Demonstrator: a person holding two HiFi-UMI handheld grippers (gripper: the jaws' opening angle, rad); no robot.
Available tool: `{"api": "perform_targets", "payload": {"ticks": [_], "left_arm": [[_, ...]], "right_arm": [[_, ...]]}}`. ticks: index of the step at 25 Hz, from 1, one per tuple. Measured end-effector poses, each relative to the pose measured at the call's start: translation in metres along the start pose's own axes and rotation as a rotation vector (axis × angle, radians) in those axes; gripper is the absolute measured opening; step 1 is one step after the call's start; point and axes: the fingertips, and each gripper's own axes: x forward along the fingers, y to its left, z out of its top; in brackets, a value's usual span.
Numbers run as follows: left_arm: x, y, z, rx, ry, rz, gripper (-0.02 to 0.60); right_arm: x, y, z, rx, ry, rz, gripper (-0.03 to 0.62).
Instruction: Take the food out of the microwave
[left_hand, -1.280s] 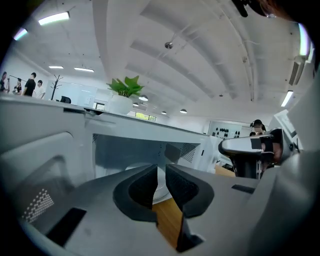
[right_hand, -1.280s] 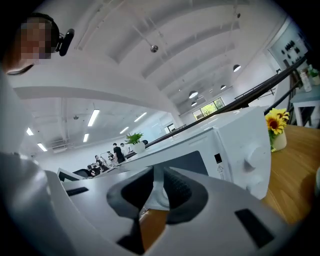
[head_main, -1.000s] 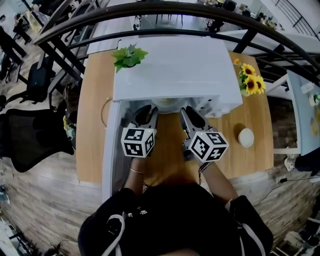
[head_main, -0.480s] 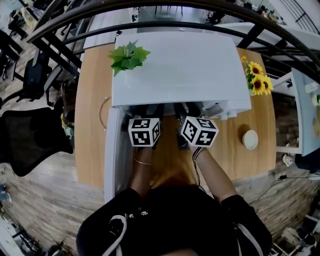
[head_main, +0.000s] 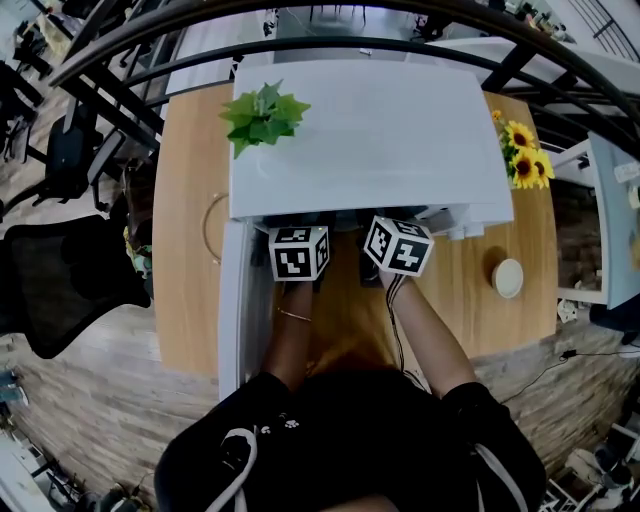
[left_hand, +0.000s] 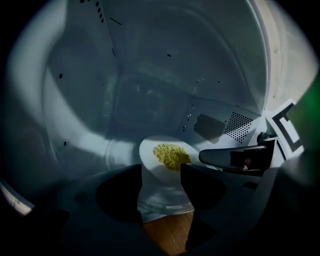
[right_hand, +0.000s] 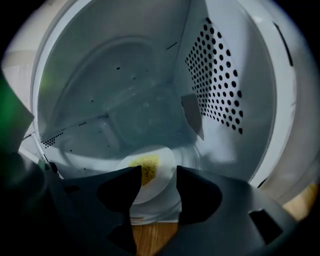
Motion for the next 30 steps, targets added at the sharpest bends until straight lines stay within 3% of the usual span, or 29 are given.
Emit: {"api": "perform_targets", "payload": {"ticks": [9,14,30], "left_arm": [[0.003,0.004,-0.001,-0.062,0.004,-0.008,0.224],[0.001,0.004,0.001,-0.089,-0.003,-0.018,0.224],[-0.011,-0.015,-0.01,-0.072,0.038,-0.036,0.224]], "right_arm": [[0.013,0.0,-0.005,0.018,0.057,-0.017,0.23],[0.013,0.006,-0.009,0.023,0.076,0.016,0.172],[-0.009,-0.002,-0.016,0.093,0.079,0.029,0.167]]}}
